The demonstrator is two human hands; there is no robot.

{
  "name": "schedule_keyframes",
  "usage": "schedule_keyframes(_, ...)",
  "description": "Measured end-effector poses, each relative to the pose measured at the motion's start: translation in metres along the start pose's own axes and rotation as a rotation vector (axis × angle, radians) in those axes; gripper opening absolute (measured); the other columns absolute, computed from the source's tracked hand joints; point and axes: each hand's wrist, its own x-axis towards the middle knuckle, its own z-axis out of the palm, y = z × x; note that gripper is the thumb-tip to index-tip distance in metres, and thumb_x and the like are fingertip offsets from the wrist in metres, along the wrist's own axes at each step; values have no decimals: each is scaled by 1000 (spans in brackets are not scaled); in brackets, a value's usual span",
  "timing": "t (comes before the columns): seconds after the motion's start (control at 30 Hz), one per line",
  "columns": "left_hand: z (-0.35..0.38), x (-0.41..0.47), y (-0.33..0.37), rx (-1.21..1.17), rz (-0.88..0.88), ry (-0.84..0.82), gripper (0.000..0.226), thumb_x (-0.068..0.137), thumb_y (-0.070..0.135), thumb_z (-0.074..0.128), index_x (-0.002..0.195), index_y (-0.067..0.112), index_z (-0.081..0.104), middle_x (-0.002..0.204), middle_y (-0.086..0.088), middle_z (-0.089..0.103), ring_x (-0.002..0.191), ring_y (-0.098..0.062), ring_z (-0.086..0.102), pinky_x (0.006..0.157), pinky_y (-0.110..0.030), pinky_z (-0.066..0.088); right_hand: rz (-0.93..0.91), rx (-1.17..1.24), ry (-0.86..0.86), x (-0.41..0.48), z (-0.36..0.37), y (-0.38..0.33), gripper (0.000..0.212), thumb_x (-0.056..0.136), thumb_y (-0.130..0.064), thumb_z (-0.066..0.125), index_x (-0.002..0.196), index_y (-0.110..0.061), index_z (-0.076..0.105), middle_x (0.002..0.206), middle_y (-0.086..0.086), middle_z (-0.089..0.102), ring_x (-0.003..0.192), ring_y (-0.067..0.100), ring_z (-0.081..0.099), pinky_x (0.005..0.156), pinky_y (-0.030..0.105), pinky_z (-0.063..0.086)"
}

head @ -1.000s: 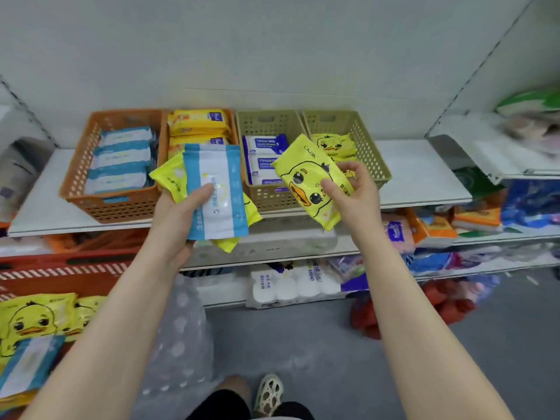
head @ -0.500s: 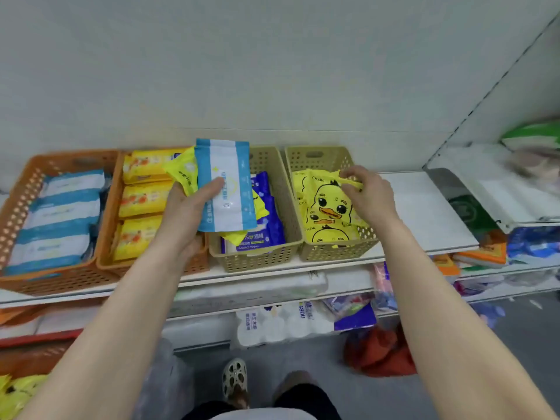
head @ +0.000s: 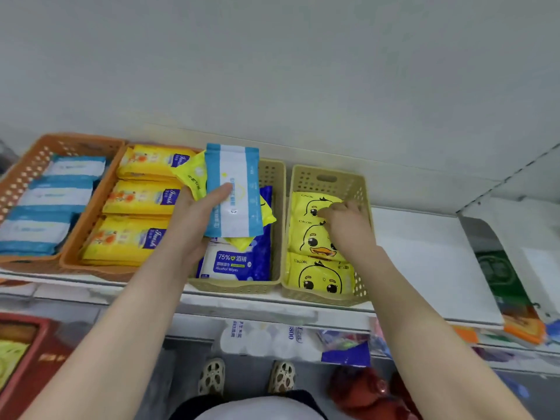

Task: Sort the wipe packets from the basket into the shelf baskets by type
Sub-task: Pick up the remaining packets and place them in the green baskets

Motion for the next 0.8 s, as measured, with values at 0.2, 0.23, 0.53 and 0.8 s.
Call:
schedule_keyframes(0.2, 19, -4, -4, -9, 23, -6, 32, 89, 19, 70, 106, 29, 45, 110, 0, 71, 96, -21, 71, 80, -42, 59, 64, 81, -257, -24, 10, -17, 56, 96, -35, 57, 147, -25, 36, 147, 19, 35, 138, 42, 27, 104, 46, 39)
schedule_keyframes(0.23, 20, -4, -4, -9, 27, -20, 32, 89, 19, 70, 111, 29, 49, 113, -1, 72, 97, -22, 72, 82, -44, 59, 55, 90, -325, -22, 16, -18, 58, 98, -29, 54, 150, -25, 30, 154, 22, 24, 143, 44, 18, 110, 48, 34)
schedule_keyframes(0.53, 28, -1, -15, 34, 28, -209, 38, 92, 20, 66, 127, 29, 55, 117, 1, 72, 102, -20, 71, 84, -42, 59, 59, 634, -99, -20, -17, -4, 41, 101, -23, 48, 141, -19, 49, 134, 12, 58, 120, 29, 55, 99, 33, 42)
schedule_keyframes(0.8, 45, -4, -19, 85, -63, -411, 49, 95, 16, 60, 140, 21, 41, 125, -1, 68, 106, -19, 70, 79, -37, 60, -54, 1360, -34, -18, -79, -37, 24, 98, -19, 57, 117, -29, 68, 98, -10, 73, 86, 1, 65, 73, 19, 51)
